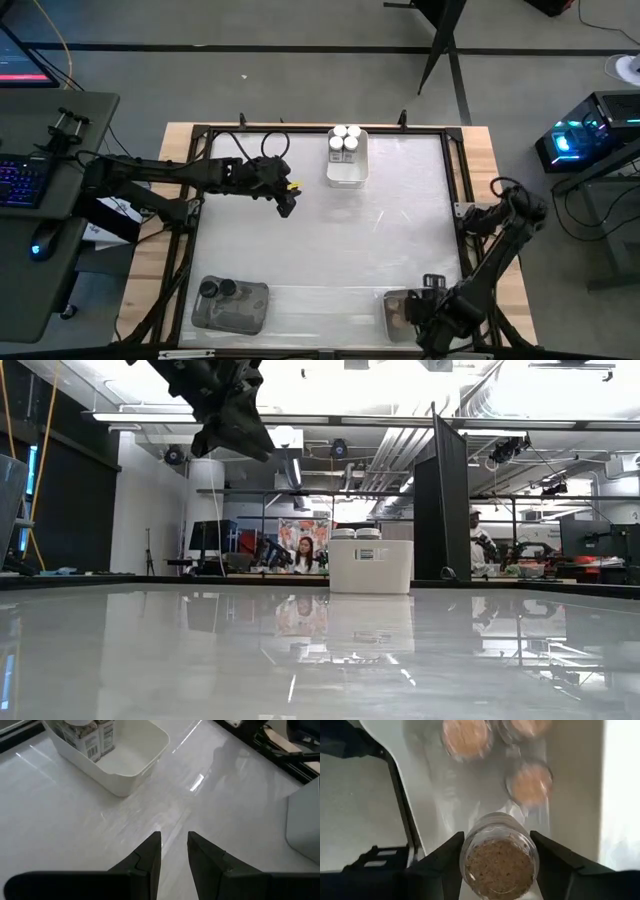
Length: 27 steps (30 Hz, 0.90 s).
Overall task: Sort spices by type
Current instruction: Put the brown seasoning bottle into the gray bin
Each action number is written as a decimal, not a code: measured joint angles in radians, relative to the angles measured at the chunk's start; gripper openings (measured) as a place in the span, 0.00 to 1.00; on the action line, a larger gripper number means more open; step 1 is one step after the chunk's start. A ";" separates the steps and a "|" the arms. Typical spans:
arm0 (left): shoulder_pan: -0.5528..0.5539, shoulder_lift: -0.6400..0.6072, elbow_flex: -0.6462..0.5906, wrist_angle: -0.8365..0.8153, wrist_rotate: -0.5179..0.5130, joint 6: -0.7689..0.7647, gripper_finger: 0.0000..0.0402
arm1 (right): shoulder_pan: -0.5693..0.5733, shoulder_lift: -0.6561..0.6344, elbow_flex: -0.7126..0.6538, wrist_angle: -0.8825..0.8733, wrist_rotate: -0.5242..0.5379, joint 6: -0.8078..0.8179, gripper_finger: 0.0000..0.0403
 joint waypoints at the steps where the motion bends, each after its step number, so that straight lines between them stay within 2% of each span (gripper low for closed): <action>1: 0.000 0.000 0.000 0.003 -0.004 0.000 0.21 | -0.004 0.009 0.000 0.022 0.006 -0.021 0.47; 7: 0.001 0.000 0.000 0.013 -0.007 -0.018 0.21 | -0.008 0.065 0.000 0.178 0.006 -0.101 0.48; 17: 0.000 0.000 0.000 0.011 -0.007 -0.025 0.21 | -0.033 0.091 0.000 0.196 0.090 -0.098 0.49; 27: 0.000 0.000 0.000 0.007 -0.007 -0.023 0.21 | -0.033 0.091 0.000 0.197 0.076 -0.100 0.50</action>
